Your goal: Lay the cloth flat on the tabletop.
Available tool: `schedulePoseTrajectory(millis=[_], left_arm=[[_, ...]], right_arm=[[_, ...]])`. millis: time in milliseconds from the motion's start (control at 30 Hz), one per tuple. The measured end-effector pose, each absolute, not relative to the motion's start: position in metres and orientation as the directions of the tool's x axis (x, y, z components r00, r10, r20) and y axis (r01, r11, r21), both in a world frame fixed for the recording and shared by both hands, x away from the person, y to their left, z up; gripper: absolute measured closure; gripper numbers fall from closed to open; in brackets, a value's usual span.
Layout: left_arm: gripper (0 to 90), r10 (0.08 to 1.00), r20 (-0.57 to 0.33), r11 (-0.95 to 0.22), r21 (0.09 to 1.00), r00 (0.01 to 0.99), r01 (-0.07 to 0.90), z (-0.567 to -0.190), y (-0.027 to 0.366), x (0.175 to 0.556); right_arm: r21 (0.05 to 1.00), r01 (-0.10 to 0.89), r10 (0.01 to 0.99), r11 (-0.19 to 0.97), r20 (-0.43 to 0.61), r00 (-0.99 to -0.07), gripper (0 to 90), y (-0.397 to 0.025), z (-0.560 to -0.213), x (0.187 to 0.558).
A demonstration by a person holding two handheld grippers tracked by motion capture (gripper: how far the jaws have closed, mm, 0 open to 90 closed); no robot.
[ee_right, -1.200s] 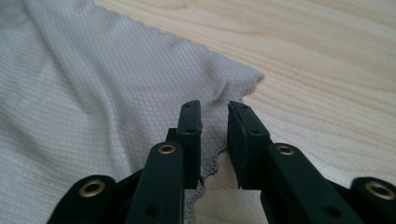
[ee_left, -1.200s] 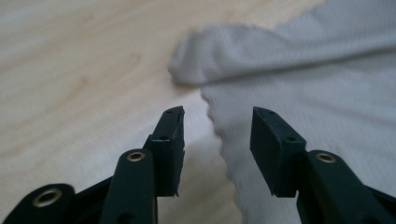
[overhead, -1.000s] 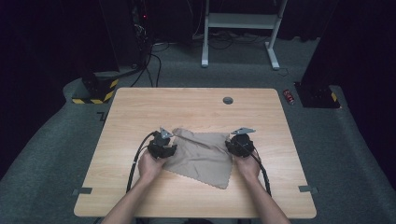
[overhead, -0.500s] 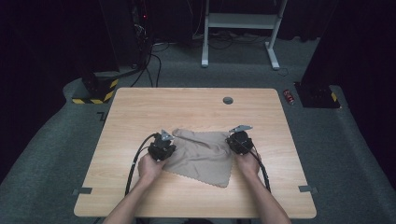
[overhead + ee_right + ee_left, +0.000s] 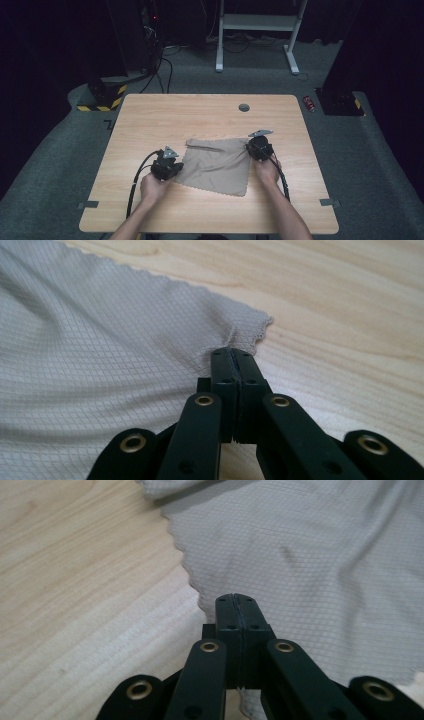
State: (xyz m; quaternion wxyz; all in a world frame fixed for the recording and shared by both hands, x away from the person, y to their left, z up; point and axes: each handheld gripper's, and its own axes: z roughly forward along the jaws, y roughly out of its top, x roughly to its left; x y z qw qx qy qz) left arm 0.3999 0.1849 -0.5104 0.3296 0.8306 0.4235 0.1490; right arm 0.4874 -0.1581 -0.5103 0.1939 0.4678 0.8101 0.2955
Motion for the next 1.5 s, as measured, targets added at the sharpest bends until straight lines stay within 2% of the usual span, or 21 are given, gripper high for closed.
schedulePoseTrajectory(millis=[67,133,200,333,467,533,633,767,933,1067,1167,1300,1367,1500], left_arm=[[81.7,0.808,-0.039,-0.409,0.681,0.588,0.608,-0.51,0.184,0.398],[68.3,0.819,-0.034,-0.399,0.684,0.573,0.611,-0.509,0.183,0.399],[64.5,0.822,-0.03,-0.4,0.681,0.569,0.614,-0.509,0.181,0.401],[68.3,0.816,-0.007,-0.424,0.672,0.578,0.607,-0.512,0.176,0.402],[79.8,0.802,0.004,-0.447,0.666,0.597,0.597,-0.511,0.173,0.401],[88.2,0.793,0.014,-0.465,0.66,0.609,0.59,-0.511,0.172,0.399],[89.5,0.787,0.01,-0.47,0.656,0.616,0.59,-0.51,0.171,0.395],[89.4,0.784,-0.027,-0.456,0.654,0.621,0.604,-0.51,0.174,0.388],[88.7,0.776,-0.036,-0.457,0.656,0.629,0.601,-0.509,0.175,0.376],[86.9,0.78,-0.02,-0.459,0.661,0.625,0.594,-0.508,0.178,0.371],[86.1,0.787,-0.034,-0.438,0.673,0.617,0.596,-0.508,0.178,0.367],[71.9,0.777,-0.024,-0.429,0.711,0.63,0.557,-0.504,0.175,0.354],[67.7,0.775,-0.001,-0.443,0.712,0.632,0.544,-0.503,0.173,0.35],[61.6,0.783,0.015,-0.453,0.699,0.621,0.554,-0.506,0.173,0.352]], right_arm=[[0.661,0.644,0.873,0.384,-0.034,-0.486,85.8,-0.159,-0.511,0.487],[0.675,0.645,0.88,0.357,-0.012,-0.475,80.5,-0.16,-0.508,0.484],[0.691,0.631,0.873,0.354,-0.002,-0.487,77.5,-0.161,-0.503,0.479],[0.701,0.602,0.845,0.382,-0.002,-0.534,73.7,-0.157,-0.5,0.463],[0.689,0.593,0.827,0.417,-0.016,-0.563,73.9,-0.153,-0.504,0.451],[0.678,0.592,0.82,0.436,-0.028,-0.571,77.4,-0.152,-0.508,0.448],[0.668,0.577,0.808,0.47,-0.063,-0.585,89.7,-0.151,-0.513,0.444],[0.66,0.574,0.802,0.484,-0.073,-0.593,89.9,-0.153,-0.512,0.443],[0.674,0.57,0.802,0.47,-0.057,-0.595,89.4,-0.156,-0.509,0.438],[0.716,0.537,0.774,0.446,-0.007,-0.633,85.9,-0.157,-0.501,0.414],[0.718,0.518,0.749,0.466,-0.008,-0.663,82.2,-0.156,-0.502,0.398],[0.716,0.505,0.721,0.482,0.004,-0.693,75.6,-0.154,-0.505,0.378],[0.718,0.495,0.711,0.49,0.0,-0.703,73.3,-0.153,-0.506,0.372],[0.696,0.48,0.69,0.534,-0.031,-0.723,74.8,-0.149,-0.51,0.362]])
